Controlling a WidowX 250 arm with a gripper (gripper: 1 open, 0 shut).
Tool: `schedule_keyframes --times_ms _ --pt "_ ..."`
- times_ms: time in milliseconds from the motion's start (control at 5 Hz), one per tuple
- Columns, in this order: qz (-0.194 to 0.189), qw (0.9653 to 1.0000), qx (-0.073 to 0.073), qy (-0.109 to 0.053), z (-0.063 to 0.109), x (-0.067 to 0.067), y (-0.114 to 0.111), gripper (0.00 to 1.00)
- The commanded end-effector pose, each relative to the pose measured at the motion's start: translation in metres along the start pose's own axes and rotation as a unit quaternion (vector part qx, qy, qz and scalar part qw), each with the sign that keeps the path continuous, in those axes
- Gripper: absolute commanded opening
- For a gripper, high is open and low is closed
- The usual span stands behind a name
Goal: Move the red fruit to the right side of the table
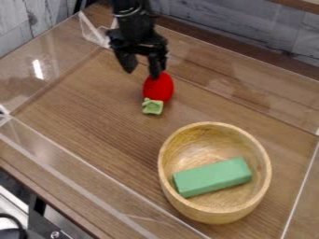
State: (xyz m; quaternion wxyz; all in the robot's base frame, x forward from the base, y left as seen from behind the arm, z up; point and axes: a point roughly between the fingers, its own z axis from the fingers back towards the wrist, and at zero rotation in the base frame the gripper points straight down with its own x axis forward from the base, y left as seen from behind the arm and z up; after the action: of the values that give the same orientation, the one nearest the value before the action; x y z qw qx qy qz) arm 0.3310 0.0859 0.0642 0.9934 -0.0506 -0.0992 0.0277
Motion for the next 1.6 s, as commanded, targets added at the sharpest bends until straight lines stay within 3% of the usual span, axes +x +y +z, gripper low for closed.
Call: schedule_keyframes --times_ms 0,600,800,1000,1400 --pt "-0.035 0.9988 0.001 -0.034 0.014 0.025 -0.009 1.00" --pt "-0.061 0.9971 0.004 -0.046 0.029 0.036 -0.021 1.00" --pt "-0.069 0.9963 0.003 -0.050 0.025 0.049 -0.013 1.00" --pt "-0.076 0.9961 0.001 -0.044 0.016 0.049 -0.005 1.00" --pt "-0.004 0.9984 0.017 -0.054 0.002 0.043 0.008 1.00"
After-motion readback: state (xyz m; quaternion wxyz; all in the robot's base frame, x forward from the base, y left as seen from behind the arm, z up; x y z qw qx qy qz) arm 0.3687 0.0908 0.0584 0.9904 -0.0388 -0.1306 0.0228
